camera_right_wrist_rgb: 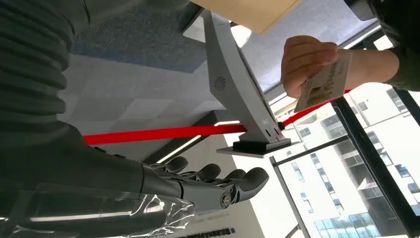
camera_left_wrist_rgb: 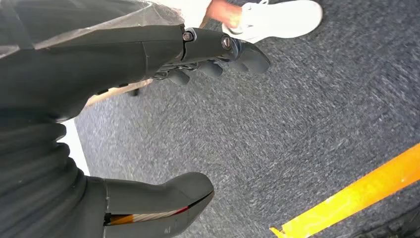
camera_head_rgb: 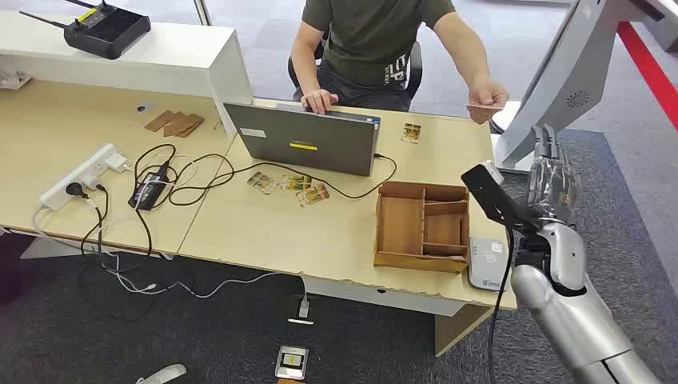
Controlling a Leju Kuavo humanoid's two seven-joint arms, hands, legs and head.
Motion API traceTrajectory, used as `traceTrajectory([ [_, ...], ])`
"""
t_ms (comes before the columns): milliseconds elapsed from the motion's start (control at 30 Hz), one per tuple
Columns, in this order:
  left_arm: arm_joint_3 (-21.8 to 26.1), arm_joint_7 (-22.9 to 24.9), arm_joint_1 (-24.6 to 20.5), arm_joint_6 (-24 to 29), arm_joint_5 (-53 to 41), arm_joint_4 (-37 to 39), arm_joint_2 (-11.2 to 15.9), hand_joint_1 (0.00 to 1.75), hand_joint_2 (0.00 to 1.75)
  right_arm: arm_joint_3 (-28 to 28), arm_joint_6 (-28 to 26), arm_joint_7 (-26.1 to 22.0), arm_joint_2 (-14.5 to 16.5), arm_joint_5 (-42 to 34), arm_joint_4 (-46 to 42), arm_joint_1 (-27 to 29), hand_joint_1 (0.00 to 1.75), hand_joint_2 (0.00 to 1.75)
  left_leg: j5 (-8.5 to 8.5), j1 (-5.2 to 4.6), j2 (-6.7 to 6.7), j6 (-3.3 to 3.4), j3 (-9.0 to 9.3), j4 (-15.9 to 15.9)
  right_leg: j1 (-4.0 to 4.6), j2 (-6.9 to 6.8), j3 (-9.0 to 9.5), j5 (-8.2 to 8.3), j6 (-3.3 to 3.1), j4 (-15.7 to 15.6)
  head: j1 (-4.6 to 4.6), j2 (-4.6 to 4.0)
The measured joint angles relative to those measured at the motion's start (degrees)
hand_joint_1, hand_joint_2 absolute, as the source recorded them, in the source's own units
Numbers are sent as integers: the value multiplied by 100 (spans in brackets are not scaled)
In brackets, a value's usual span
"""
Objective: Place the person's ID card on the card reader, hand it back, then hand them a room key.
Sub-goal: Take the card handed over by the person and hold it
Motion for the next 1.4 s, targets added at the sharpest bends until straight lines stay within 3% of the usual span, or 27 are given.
traceTrajectory([
  [233,93,23,-69,-191,-284,72,-234,0,175,382,144,159,214,586,724,-312,0,175,0,-1,1,0,-7,0,-1,0,-6,0,0,-2,1,0],
  [533,278,-79,-85,-348,-443,397,-539,0,175,685,-226,358,496,1155,1547,-657,1,175,0,0,1,0,-8,1,-1,0,-10,0,0,-1,1,0],
  [667,345,-33,-101,-403,-479,470,-599,0,175,744,-343,475,561,1383,1706,-742,172,175,0,0,2,0,-7,1,-1,0,-11,0,0,-1,0,0],
  [1100,502,-13,-188,-431,-575,670,-775,0,175,831,-283,418,718,1488,1936,-791,175,175,0,-1,2,0,-7,1,-1,0,-10,1,0,-1,0,0],
  [1400,641,-31,-189,-391,-674,740,-814,0,175,624,-720,-462,846,105,2031,-615,175,175,-1,0,2,0,-7,1,0,1,-11,0,0,-1,0,0],
])
